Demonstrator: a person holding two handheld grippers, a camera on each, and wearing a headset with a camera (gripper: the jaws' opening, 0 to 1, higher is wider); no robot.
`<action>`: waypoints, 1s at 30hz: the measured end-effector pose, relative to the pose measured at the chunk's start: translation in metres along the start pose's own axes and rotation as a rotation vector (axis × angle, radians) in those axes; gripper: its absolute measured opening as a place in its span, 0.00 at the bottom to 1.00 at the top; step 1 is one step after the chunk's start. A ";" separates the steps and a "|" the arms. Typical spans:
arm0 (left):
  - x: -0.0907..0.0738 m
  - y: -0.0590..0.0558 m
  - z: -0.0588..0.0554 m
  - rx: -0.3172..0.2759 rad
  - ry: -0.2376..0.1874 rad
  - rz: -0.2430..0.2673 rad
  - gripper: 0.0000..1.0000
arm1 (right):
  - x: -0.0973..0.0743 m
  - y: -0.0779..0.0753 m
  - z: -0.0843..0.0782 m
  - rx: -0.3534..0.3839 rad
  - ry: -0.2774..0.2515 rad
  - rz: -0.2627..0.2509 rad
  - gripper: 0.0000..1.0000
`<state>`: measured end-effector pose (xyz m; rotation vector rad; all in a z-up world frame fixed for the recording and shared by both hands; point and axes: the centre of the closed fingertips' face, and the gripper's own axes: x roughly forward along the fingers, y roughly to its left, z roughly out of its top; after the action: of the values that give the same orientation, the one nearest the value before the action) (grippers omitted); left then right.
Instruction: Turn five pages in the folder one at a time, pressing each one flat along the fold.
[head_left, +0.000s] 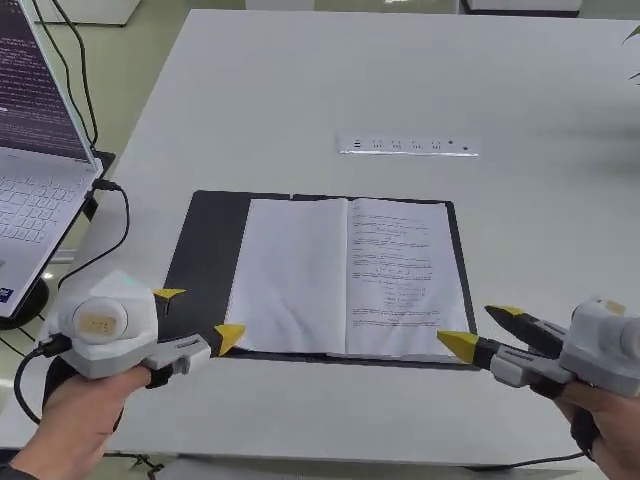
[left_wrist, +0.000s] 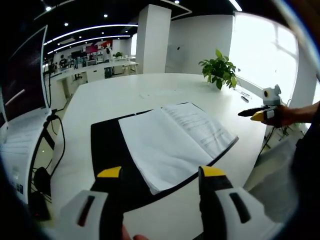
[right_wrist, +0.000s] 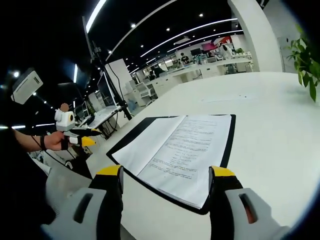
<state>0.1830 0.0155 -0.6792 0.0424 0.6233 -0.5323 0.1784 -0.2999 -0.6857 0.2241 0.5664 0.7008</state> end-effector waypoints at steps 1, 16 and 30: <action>-0.002 -0.001 -0.001 0.001 0.000 -0.001 0.62 | -0.003 0.000 -0.001 0.003 -0.001 -0.006 0.69; -0.011 -0.020 0.000 0.013 0.017 -0.023 0.73 | -0.022 -0.003 -0.008 0.008 -0.016 -0.064 0.77; 0.010 -0.032 0.018 0.065 0.028 -0.076 0.72 | -0.022 -0.002 -0.002 0.016 -0.016 -0.063 0.76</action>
<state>0.1843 -0.0201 -0.6668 0.0876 0.6368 -0.6263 0.1645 -0.3164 -0.6794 0.2254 0.5613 0.6332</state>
